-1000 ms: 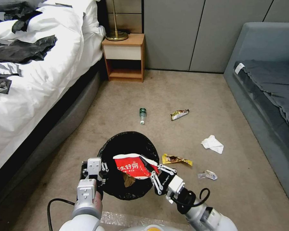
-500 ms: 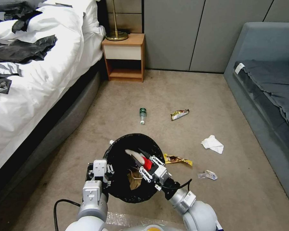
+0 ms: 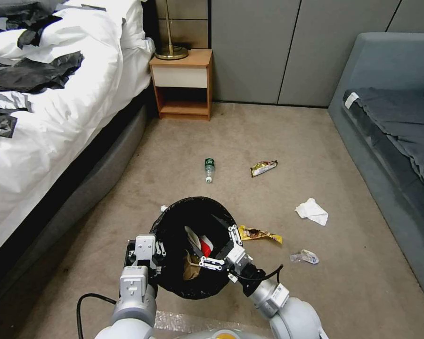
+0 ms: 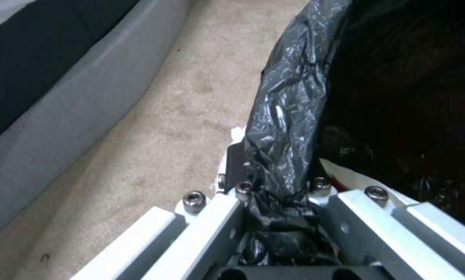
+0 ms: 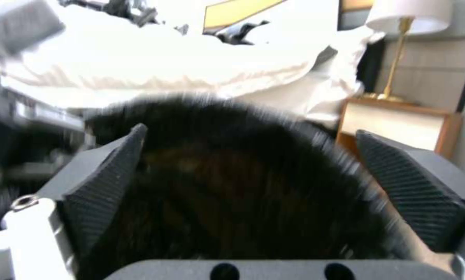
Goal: Pick up the trash bin, then pick up the garbage from the floor and place it into the trash bin.
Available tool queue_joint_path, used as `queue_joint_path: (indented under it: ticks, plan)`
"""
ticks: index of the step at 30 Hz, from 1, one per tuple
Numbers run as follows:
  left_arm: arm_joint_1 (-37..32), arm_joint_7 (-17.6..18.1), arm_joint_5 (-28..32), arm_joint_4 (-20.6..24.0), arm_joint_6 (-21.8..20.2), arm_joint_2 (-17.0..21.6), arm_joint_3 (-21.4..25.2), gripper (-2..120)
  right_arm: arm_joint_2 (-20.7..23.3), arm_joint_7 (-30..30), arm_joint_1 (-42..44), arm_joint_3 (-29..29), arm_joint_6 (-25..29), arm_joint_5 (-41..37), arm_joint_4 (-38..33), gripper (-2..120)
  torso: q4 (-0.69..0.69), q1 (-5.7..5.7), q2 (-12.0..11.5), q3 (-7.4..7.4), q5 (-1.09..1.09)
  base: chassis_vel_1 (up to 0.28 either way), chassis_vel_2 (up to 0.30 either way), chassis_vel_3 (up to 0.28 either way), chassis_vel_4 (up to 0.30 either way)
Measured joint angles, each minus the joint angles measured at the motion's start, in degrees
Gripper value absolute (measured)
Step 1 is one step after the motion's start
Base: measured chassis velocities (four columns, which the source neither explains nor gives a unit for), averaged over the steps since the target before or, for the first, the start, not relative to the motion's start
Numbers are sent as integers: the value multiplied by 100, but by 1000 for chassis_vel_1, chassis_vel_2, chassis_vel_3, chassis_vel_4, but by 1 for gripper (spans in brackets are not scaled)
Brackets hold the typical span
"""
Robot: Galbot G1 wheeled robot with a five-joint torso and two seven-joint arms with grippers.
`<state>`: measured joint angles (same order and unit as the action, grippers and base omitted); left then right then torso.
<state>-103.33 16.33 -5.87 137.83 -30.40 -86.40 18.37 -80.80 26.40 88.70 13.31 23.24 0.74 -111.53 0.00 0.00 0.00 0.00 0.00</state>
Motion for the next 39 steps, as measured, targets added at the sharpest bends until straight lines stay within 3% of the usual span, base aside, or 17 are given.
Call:
queue_joint_path:
  ticks: [5,8,9,13,15,21,28,31,33,35,39]
  plan:
    - [43,0,21,-61,4,4,74,0,39,-198,149,35,40,10,-449,100,0,0,0,0,0,0,0,0,0]
    - [128,0,95,-130,4,5,189,0,39,-629,380,259,73,65,-1180,100,0,0,0,0,0,0,0,0,0]
    - [171,0,127,-166,2,4,236,0,12,-1061,499,440,37,254,-1450,100,0,0,0,0,0,0,0,0,0]
    - [204,1,159,-203,-5,2,262,0,26,-1566,665,630,-123,373,-1656,100,-1,0,0,0,0,0,0,0,0]
    - [245,1,189,-236,-17,0,270,0,60,-2150,862,906,-250,392,-1752,100,0,0,0,0,0,0,0,0,0]
    - [303,1,264,-247,-42,10,293,0,130,-2357,1088,1631,-202,377,-1590,100,0,0,0,0,2,0,0,0,0]
    - [310,1,315,-200,-72,37,312,0,451,-1774,881,2578,-102,-3,-615,100,0,0,0,0,1,0,0,0,0]
    - [232,1,300,-169,-71,37,306,0,753,-995,388,3075,-83,-153,375,100,-1,0,-1,0,2,0,0,0,0]
    - [218,1,293,-162,-70,39,304,0,825,-726,254,3167,-41,-159,585,100,0,0,-1,0,2,0,0,0,0]
    - [192,1,268,-124,-67,39,304,0,1097,236,-179,3432,184,-6,1300,100,1,0,-1,0,2,0,0,0,0]
    - [170,2,250,-97,-66,36,304,0,1439,806,-516,3474,363,131,2005,100,1,0,-1,0,3,0,0,0,0]
